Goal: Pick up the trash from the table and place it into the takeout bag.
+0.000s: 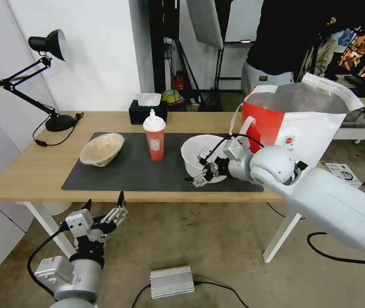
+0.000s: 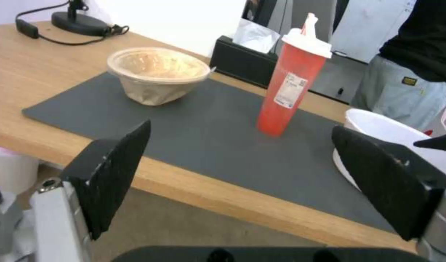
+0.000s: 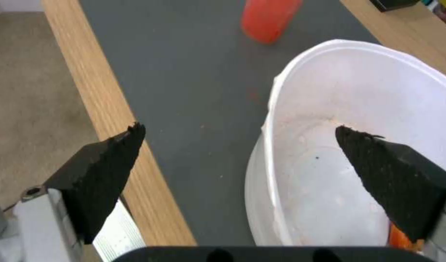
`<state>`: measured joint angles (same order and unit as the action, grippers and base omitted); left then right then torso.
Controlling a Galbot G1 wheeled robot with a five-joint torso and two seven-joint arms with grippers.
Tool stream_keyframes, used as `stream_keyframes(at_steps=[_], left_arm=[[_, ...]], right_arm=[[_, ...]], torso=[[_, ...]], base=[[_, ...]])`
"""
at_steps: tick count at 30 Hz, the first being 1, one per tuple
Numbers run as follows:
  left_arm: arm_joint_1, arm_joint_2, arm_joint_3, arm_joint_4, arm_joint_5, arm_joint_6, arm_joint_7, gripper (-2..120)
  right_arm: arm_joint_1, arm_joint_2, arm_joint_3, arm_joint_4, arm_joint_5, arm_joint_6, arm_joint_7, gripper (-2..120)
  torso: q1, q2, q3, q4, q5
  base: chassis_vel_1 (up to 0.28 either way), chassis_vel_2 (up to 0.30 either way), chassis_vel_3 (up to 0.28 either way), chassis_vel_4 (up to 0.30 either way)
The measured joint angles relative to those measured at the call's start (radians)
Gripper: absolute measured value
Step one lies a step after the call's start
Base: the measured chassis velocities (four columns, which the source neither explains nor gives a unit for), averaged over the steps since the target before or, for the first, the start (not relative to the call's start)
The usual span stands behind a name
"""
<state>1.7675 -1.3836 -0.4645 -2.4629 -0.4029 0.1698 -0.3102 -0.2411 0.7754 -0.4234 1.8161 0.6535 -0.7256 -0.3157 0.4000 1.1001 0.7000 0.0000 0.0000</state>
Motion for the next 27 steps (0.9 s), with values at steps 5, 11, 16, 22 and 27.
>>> stream_keyframes(at_steps=[5,11,16,22,27], left_arm=[[0.001,-0.005,0.004,0.0,0.019,-0.004,0.0,100],[0.006,-0.018,0.022,0.009,0.033,-0.011,0.0,100],[0.005,-0.012,0.018,0.009,0.031,-0.013,0.0,100],[0.005,-0.012,0.019,0.01,0.03,-0.013,0.0,100],[0.005,-0.011,0.018,0.01,0.03,-0.013,0.0,100]], right_arm=[[0.01,0.002,-0.005,-0.013,0.029,0.0,-0.004,100],[0.011,0.009,-0.003,-0.031,0.037,0.0,-0.001,100],[0.011,0.009,0.001,-0.04,0.037,0.0,0.001,100],[0.011,0.009,0.004,-0.055,0.034,0.0,0.001,100],[0.011,0.01,0.006,-0.065,0.031,0.0,0.001,100]], torso=[[0.0,0.0,0.0,0.0,0.0],[0.0,0.0,0.0,0.0,0.0],[0.0,0.0,0.0,0.0,0.0],[0.0,0.0,0.0,0.0,0.0],[0.0,0.0,0.0,0.0,0.0]], base=[[0.0,0.0,0.0,0.0],[0.0,0.0,0.0,0.0],[0.0,0.0,0.0,0.0],[0.0,0.0,0.0,0.0],[0.0,0.0,0.0,0.0]])
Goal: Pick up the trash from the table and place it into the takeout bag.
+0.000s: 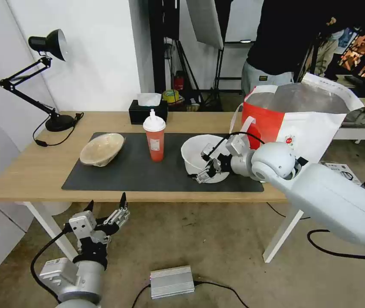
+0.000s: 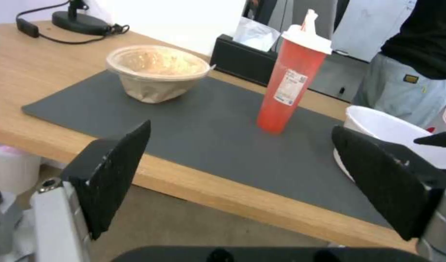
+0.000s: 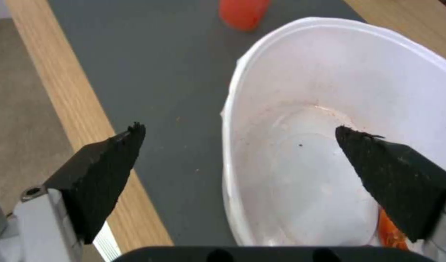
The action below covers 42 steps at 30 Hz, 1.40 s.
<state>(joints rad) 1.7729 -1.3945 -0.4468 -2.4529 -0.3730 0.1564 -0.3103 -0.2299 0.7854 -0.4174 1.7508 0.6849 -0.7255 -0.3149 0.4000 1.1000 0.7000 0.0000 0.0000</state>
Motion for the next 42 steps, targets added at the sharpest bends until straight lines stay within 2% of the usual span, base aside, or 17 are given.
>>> stream_keyframes(at_steps=[6,8,11,13,15,18,20,22,23,26,27,31,42], left_arm=[[0.002,0.001,-0.002,-0.005,-0.001,0.0,0.0,100],[0.003,0.001,-0.002,-0.005,-0.001,0.0,0.0,100],[0.003,0.001,-0.002,-0.005,-0.001,0.0,-0.001,100],[0.002,0.001,-0.001,-0.005,-0.001,0.0,-0.001,100],[0.002,0.001,-0.001,-0.005,-0.001,-0.001,-0.001,100],[0.0,0.002,-0.001,-0.005,-0.002,-0.001,-0.001,100],[-0.001,0.003,-0.002,-0.005,-0.002,-0.001,-0.001,100],[-0.002,0.005,-0.003,-0.005,-0.004,-0.001,-0.003,100],[-0.002,0.005,-0.003,-0.005,-0.004,-0.001,-0.003,100],[-0.004,0.006,-0.004,-0.005,-0.006,-0.002,-0.007,100],[-0.004,0.006,-0.004,-0.005,-0.006,-0.002,-0.007,100],[-0.011,0.008,-0.003,-0.003,-0.008,-0.002,-0.01,100],[-0.019,0.01,-0.003,0.0,-0.012,-0.002,-0.017,100]], right_arm=[[0.0,0.003,0.0,-0.009,-0.005,0.0,0.002,97],[0.0,0.003,0.0,-0.012,-0.008,0.0,0.003,87],[0.001,0.003,0.0,-0.014,-0.01,0.0,0.003,80],[0.001,0.0,-0.002,-0.016,-0.013,0.0,0.002,69],[0.001,-0.001,-0.003,-0.018,-0.013,0.0,0.002,65],[-0.001,-0.002,-0.005,-0.023,-0.014,0.0,-0.003,51],[-0.001,-0.002,-0.008,-0.023,-0.014,0.0,-0.004,47],[0.001,-0.008,-0.019,-0.023,-0.013,0.0,-0.007,36],[0.001,-0.008,-0.019,-0.023,-0.013,0.0,-0.007,36],[0.009,-0.014,-0.033,-0.02,-0.009,0.0,-0.009,22],[0.009,-0.014,-0.033,-0.02,-0.009,0.0,-0.009,22],[0.012,-0.011,-0.041,-0.023,-0.009,0.0,-0.01,3],[0.015,-0.002,-0.055,-0.027,-0.008,0.001,-0.007,0]], torso=[[0.0,0.0,0.0,0.0,0.0],[0.0,0.0,0.0,0.0,0.0],[0.0,0.0,0.0,0.0,0.0],[0.0,0.0,0.0,0.0,0.0],[0.0,0.0,0.0,0.0,0.0],[0.0,0.0,0.0,0.0,0.0],[0.0,0.0,0.0,0.0,0.0],[0.0,0.0,0.0,0.0,0.0001],[0.0,0.0,0.0,0.0,0.0001],[0.0,0.0,0.0,0.0,0.0],[0.0,0.0,0.0,0.0,0.0],[0.0,0.0,0.0,0.0,0.0],[0.0,0.0,0.0,-0.0001,-0.0001]], base=[[0.0,0.0,0.0,0.0],[0.0,0.0,0.0,0.0],[0.0,0.0,0.0,0.0],[0.0,0.0,0.0,0.0],[0.0,0.0,0.0,0.0],[0.0,0.0,0.0,0.0],[0.0,0.0,0.0,0.0],[0.0,0.0,0.0,0.0],[0.0,0.0,0.0,0.0],[0.0,0.0,0.0,0.0],[0.0,0.0,0.0,0.0],[0.0,0.0,0.0,0.0],[0.0,0.0,0.0,0.0]])
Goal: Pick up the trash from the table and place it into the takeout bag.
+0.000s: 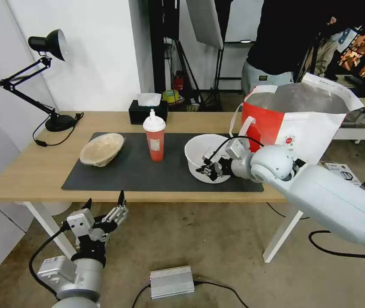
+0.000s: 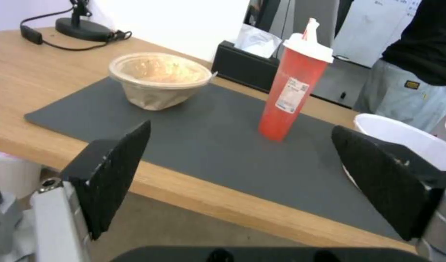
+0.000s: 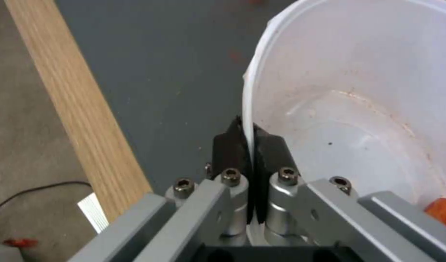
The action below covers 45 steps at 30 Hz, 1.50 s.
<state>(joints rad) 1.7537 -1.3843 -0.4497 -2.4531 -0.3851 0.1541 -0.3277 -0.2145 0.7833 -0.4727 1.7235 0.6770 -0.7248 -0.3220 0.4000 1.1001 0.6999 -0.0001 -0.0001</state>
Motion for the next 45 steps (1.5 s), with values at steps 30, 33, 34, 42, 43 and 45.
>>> stream_keyframes(at_steps=[30,33,34,42,43,45], left_arm=[[0.006,-0.002,-0.005,-0.009,0.0,-0.002,-0.003,100],[0.007,0.001,-0.009,-0.013,0.0,-0.003,-0.004,100],[0.008,0.001,-0.01,-0.014,0.0,-0.003,-0.004,100],[0.011,0.001,-0.014,-0.021,0.0,-0.003,-0.005,100],[0.011,0.001,-0.014,-0.021,0.0,-0.003,-0.005,100],[0.011,0.001,-0.015,-0.023,0.0,-0.004,-0.006,100]], right_arm=[[0.031,-0.016,0.059,0.086,0.152,0.0,0.046,0],[0.034,-0.025,0.064,0.106,0.173,0.0,0.053,0],[0.036,-0.027,0.066,0.112,0.183,0.0,0.053,0],[0.067,-0.032,0.084,0.147,0.253,0.0,0.068,0],[0.067,-0.032,0.084,0.147,0.253,0.0,0.068,0],[0.09,-0.032,0.087,0.161,0.274,0.0,0.073,0]], torso=[[0.0,0.0,0.0,0.0001,0.0002],[0.0,0.0,0.0,0.0001,0.0001],[0.0,0.0,0.0,0.0001,0.0],[0.0,0.0,0.0,0.0001,0.0],[0.0,0.0,0.0,0.0001,0.0],[0.0,0.0,0.0,0.0001,0.0001]], base=[[0.0,0.0,0.0,0.0],[0.0,0.0,0.0,0.0],[0.0,0.0,0.0,0.0],[0.0,0.0,0.0,0.0],[0.0,0.0,0.0,0.0],[0.0,0.0,0.0,0.0]])
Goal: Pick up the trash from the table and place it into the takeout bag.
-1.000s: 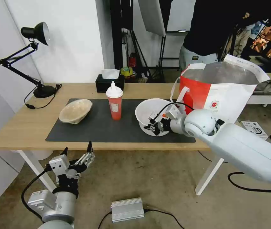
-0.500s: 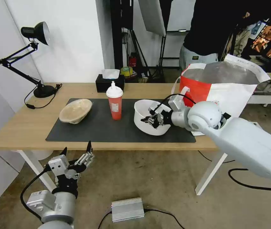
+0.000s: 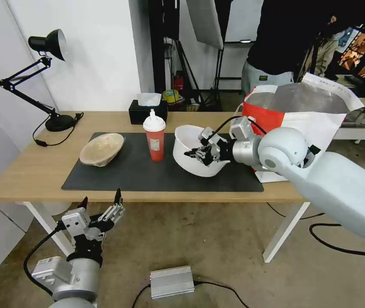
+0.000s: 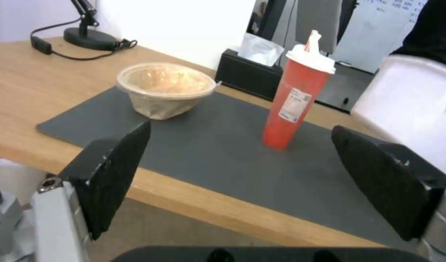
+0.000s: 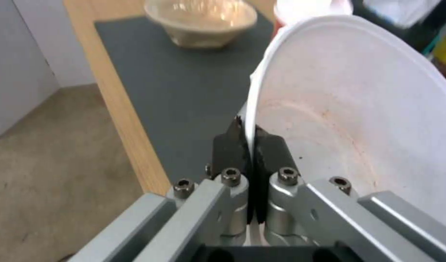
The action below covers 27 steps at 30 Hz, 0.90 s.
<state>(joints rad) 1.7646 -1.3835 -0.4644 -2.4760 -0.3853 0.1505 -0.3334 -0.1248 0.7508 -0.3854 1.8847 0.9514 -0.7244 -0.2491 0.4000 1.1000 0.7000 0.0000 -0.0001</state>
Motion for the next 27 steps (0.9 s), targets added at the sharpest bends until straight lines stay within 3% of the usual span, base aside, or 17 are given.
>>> stream_keyframes(at_steps=[27], left_arm=[[0.011,0.019,-0.013,-0.009,0.003,0.0,-0.003,100]], right_arm=[[0.156,-0.02,0.039,0.027,0.097,0.001,0.021,0]], torso=[[0.0,0.0,0.0,0.0,0.0]], base=[[0.0,0.0,0.0,0.0]])
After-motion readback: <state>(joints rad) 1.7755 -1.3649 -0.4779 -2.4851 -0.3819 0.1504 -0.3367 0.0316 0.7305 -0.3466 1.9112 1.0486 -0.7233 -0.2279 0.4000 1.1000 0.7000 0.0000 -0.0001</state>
